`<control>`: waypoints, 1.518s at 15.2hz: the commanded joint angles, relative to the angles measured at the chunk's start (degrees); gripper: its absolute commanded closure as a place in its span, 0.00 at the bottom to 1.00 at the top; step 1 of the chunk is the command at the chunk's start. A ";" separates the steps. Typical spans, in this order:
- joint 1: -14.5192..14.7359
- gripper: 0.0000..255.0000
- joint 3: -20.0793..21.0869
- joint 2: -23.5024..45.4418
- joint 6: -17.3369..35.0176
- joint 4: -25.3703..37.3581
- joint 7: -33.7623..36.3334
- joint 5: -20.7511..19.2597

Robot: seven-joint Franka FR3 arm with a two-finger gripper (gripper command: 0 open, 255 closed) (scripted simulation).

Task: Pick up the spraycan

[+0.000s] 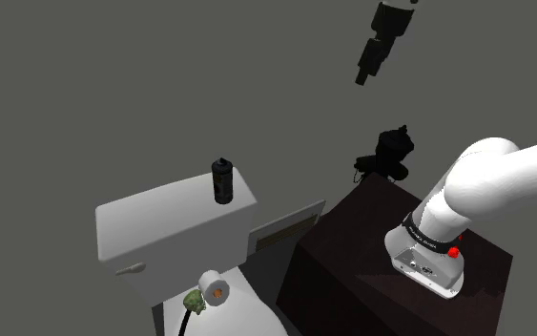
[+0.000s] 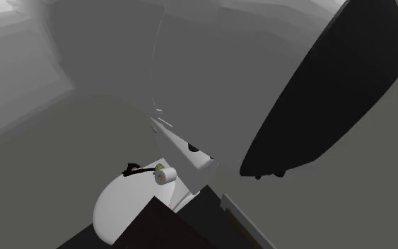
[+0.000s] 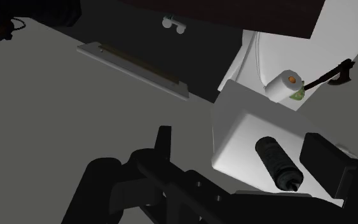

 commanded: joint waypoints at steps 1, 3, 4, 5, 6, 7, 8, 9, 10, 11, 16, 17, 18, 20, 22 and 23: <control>0.00 0.00 0.00 0.00 0.00 0.00 0.00 0.00; 0.55 0.00 1.92 -0.22 4.33 -3.20 2.24 0.88; 0.84 0.00 2.90 -0.15 6.54 -4.68 3.36 1.31; 1.14 0.00 3.91 0.03 8.79 -6.06 4.49 1.73; 1.45 0.00 4.92 0.34 11.06 -7.36 5.63 2.12; 1.74 0.00 5.97 0.77 13.37 -8.56 6.78 2.50; 2.03 0.00 7.03 1.34 15.70 -9.67 7.94 2.85; 2.30 0.00 8.11 2.03 18.07 -10.68 9.12 3.17; 2.56 0.00 9.22 2.86 20.46 -11.58 10.33 3.45; 2.79 0.00 10.34 3.83 22.88 -12.39 11.57 3.67; 3.14 0.00 16.41 10.59 35.14 -14.76 18.33 3.70; 2.96 0.00 17.74 12.29 37.58 -14.90 19.87 3.37; 2.68 0.00 19.12 14.11 39.99 -14.91 21.51 2.88; 1.72 0.00 22.06 18.02 44.69 -14.60 25.17 1.28; 0.13 0.00 25.29 22.27 49.11 -13.81 29.52 -1.41; -0.93 0.00 27.02 24.52 51.17 -13.23 32.06 -3.31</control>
